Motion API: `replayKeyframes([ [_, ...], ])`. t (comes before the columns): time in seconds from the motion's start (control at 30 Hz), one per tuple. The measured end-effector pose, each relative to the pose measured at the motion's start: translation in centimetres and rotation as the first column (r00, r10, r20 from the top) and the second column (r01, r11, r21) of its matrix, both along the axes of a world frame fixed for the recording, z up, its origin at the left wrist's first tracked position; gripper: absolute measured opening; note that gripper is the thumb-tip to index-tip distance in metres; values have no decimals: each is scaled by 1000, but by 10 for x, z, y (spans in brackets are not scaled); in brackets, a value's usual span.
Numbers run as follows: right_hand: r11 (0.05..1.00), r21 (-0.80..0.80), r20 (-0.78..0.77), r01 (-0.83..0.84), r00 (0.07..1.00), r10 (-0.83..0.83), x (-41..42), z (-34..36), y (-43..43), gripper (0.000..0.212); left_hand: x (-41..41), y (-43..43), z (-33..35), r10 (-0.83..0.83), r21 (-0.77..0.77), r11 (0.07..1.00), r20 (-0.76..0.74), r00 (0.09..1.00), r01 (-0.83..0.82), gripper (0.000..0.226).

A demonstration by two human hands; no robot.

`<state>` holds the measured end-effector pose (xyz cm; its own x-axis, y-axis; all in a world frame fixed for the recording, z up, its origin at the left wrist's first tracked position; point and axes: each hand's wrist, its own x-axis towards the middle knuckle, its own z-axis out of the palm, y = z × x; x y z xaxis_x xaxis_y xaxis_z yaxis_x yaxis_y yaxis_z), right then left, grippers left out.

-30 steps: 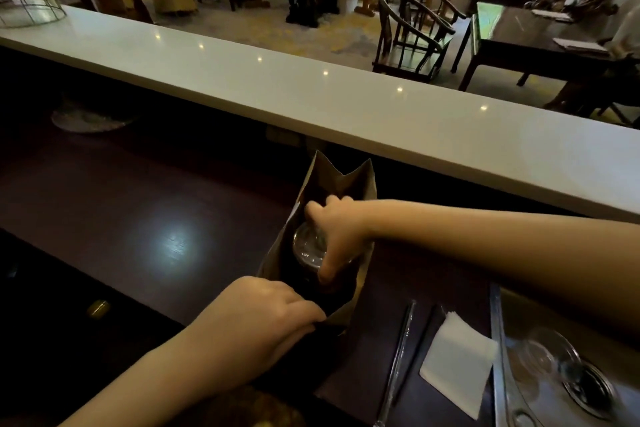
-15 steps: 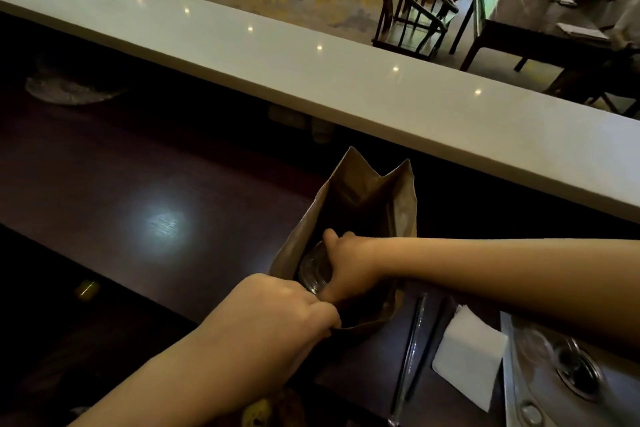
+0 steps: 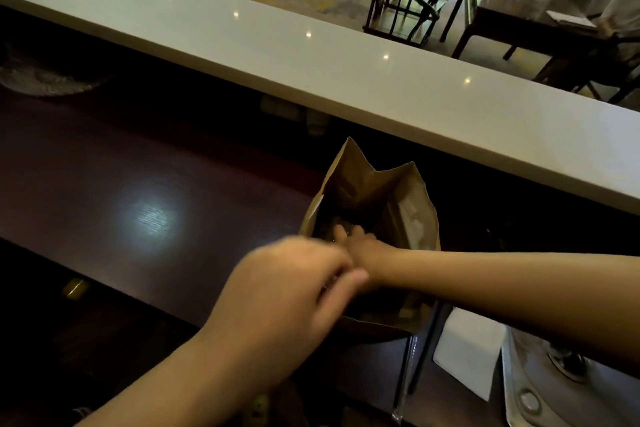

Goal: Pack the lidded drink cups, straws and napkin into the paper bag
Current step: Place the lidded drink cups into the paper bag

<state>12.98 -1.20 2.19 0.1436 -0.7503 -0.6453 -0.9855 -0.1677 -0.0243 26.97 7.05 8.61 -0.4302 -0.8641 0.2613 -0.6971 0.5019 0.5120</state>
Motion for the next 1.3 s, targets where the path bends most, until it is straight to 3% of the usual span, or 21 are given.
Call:
replayKeyframes([
  [0.07, 1000, -12, 19, -26, 999, 27, -2, -4, 4, 93, -7, -17, 0, 187, -85, 979, 9, 982, -185, 40],
  [0.17, 1000, 3, 43, -8, 999, 8, -5, -3, 9, 101, -12, -38, -5, 362, -19, 932, 55, 931, -361, 80],
  [0.33, 999, 11, 123, 52, 991, -53, -5, -6, 14, 108, 4, -40, -9, 486, 24, 874, -1, 874, -486, 90],
  [0.43, 993, -6, 157, 118, 981, -116, -4, -14, 19, 107, 11, -41, -12, 477, 368, 831, -83, 875, -418, 80],
  [0.47, 991, -14, 172, 135, 976, -131, -4, -17, 21, 106, 12, -42, -13, 483, 488, 785, -95, 871, -382, 68],
  [0.53, 984, -14, 201, 176, 965, -170, -3, -23, 23, 104, 15, -43, -17, 462, 561, 745, -44, 886, -361, 26],
  [0.57, 980, -6, 212, 200, 958, -194, -4, -24, 24, 104, 15, -42, -17, 447, 550, 747, -1, 895, -373, 15],
  [0.63, 971, 20, 226, 237, 945, -235, -4, -28, 26, 104, 16, -42, -16, 415, 513, 760, 89, 906, -399, 33],
  [0.73, 962, 34, 242, 272, 932, -272, -1, -33, 28, 107, 18, -40, -12, 405, 463, 779, 145, 903, -423, 37],
  [1.03, 947, -69, 278, 314, 918, -284, 6, -45, 35, 103, 13, -35, 3, 333, 340, 864, 166, 928, -371, 35],
  [1.3, 958, 96, 254, 270, 924, -286, 3, -35, 34, 94, 12, -44, 2, 326, 296, 884, 166, 931, -363, 37],
])
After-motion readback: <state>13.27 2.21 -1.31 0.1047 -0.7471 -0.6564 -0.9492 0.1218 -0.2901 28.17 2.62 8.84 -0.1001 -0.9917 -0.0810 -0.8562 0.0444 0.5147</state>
